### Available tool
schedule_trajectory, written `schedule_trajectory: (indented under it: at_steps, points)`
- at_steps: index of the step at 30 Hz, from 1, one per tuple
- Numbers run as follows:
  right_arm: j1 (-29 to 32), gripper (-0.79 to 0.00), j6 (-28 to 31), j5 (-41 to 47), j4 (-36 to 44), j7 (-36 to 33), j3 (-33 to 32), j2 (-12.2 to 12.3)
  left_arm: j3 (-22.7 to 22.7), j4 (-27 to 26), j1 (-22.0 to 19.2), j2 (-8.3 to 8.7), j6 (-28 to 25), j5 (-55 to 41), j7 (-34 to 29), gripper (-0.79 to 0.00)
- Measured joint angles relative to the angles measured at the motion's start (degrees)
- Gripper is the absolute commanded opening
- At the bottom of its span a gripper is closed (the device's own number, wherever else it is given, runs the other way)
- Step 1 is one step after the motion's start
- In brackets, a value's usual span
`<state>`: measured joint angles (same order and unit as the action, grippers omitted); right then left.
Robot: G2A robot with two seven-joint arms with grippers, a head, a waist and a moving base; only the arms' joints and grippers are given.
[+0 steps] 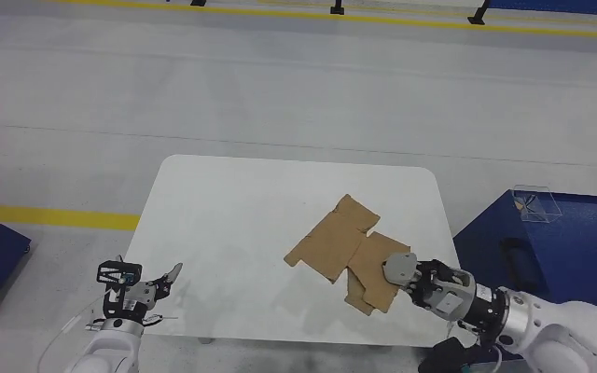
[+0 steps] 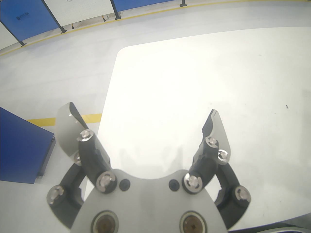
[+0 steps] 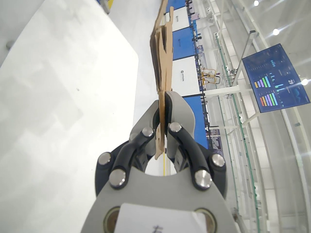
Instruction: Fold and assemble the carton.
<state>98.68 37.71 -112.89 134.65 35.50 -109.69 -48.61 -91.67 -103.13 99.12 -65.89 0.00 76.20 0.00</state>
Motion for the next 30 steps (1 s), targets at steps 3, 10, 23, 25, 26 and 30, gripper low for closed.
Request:
schedule_trajectory:
  at_steps: [3, 10, 23, 25, 26, 30]
  points:
    - [-0.61, -0.785, 7.19, 18.00, -0.03, -0.10, -6.38, -0.38, 0.00, 0.00, 0.00, 0.00, 0.00, 0.00, 0.00, 0.000]
    - [1.15, -0.785, 20.55, 64.87, -4.09, -11.33, -11.02, 1.32, 0.00, 0.00, 0.00, 0.00, 0.00, 0.00, 0.00, 0.000]
    - [-9.84, -0.785, 20.29, 138.66, -16.80, -58.36, 23.68, 9.34, 0.00, 0.00, 0.00, 0.00, 0.00, 0.00, 0.00, 0.000]
    - [-11.91, -0.785, 20.29, 148.22, -19.53, -65.50, 28.61, 9.23, 0.00, 0.00, 0.00, 0.00, 0.00, 0.00, 0.00, 0.000]
    - [-12.99, -0.785, 20.29, 154.41, -21.23, -69.83, 31.56, 9.02, 0.00, 0.00, 0.00, 0.00, 0.00, 0.00, 0.00, 0.000]
    - [-15.51, -0.785, 19.70, 171.50, -25.37, -81.54, 38.13, 8.35, 0.00, 0.00, 0.00, 0.00, 0.00, 0.00, 0.00, 0.000]
